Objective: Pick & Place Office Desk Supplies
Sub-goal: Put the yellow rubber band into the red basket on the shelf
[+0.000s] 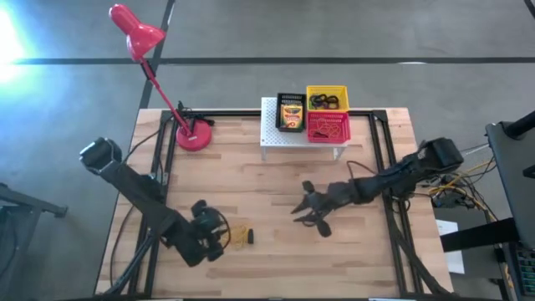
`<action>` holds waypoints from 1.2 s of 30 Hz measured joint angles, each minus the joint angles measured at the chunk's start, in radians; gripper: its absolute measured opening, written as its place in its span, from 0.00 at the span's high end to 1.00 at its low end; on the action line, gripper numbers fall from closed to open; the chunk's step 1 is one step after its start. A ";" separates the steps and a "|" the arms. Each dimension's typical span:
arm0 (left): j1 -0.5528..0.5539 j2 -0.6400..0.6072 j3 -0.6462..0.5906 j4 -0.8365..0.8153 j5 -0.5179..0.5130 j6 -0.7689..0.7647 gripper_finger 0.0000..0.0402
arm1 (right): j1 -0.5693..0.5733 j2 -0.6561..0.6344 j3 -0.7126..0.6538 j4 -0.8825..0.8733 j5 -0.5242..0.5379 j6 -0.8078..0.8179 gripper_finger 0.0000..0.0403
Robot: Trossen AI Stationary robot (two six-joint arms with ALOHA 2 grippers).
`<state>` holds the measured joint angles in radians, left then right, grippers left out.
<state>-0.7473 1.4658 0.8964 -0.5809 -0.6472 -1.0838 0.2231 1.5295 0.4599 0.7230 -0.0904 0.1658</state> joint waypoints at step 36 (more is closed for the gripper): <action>0.129 0.067 -0.033 0.154 0.049 0.181 0.98 | -0.001 0.022 0.231 -0.447 0.126 -0.160 0.77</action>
<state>-0.6180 1.5325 0.8637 -0.4270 -0.5979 -0.9024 0.2225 1.5512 0.6912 0.2762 0.0358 0.0057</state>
